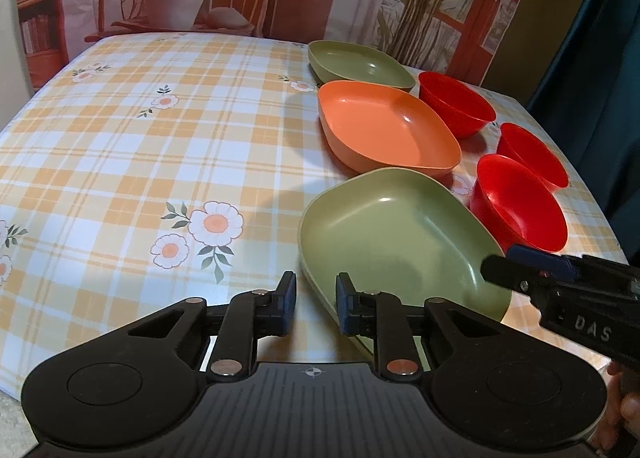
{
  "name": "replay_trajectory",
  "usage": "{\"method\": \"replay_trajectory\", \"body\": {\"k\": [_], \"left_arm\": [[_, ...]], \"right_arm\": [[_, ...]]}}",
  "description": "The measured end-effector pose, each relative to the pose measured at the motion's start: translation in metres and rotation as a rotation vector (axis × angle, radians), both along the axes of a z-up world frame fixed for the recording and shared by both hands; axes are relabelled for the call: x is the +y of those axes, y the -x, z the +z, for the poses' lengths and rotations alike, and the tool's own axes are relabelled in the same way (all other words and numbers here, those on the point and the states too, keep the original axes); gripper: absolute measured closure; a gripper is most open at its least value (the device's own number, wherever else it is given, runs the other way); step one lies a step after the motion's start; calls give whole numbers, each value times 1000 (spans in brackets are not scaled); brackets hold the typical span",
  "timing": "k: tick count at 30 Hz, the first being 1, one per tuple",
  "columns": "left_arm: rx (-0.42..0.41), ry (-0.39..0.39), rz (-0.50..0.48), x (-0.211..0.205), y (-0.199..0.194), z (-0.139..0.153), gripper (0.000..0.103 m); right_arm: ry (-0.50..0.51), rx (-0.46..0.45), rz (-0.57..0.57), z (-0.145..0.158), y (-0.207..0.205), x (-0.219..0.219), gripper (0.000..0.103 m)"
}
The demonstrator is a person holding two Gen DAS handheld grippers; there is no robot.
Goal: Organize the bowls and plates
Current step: 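Close the left gripper on the green plate rim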
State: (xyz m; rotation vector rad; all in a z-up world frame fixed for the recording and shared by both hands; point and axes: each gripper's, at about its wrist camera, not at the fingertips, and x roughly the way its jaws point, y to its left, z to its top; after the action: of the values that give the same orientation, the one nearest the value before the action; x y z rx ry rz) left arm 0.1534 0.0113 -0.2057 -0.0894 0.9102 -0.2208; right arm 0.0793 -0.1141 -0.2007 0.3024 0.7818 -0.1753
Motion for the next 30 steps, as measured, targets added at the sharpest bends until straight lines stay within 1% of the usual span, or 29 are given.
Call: {"method": "replay_trajectory", "body": {"k": [4, 10, 14, 15, 17, 18, 22, 30], "left_arm": [[8, 3, -4, 0, 0, -2, 83], [10, 10, -7, 2, -1, -1, 83], [17, 23, -8, 3, -3, -3, 83], [19, 23, -10, 3, -3, -4, 83], [16, 15, -15, 1, -4, -4, 83], [15, 14, -17, 1, -4, -5, 84], [16, 24, -13, 3, -5, -6, 84], [9, 7, -13, 3, -11, -4, 84]], "right_arm": [[7, 4, 1, -1, -3, -2, 75], [-27, 24, -32, -7, -5, -10, 76], [-29, 31, -25, -10, -9, -12, 78], [-32, 35, -25, -12, -11, -13, 80], [-46, 45, -27, -16, -13, -16, 93], [-55, 51, -34, -18, -13, -17, 94], [-74, 53, -32, -18, -11, -18, 95], [-95, 62, -20, -17, -10, -17, 95]]}}
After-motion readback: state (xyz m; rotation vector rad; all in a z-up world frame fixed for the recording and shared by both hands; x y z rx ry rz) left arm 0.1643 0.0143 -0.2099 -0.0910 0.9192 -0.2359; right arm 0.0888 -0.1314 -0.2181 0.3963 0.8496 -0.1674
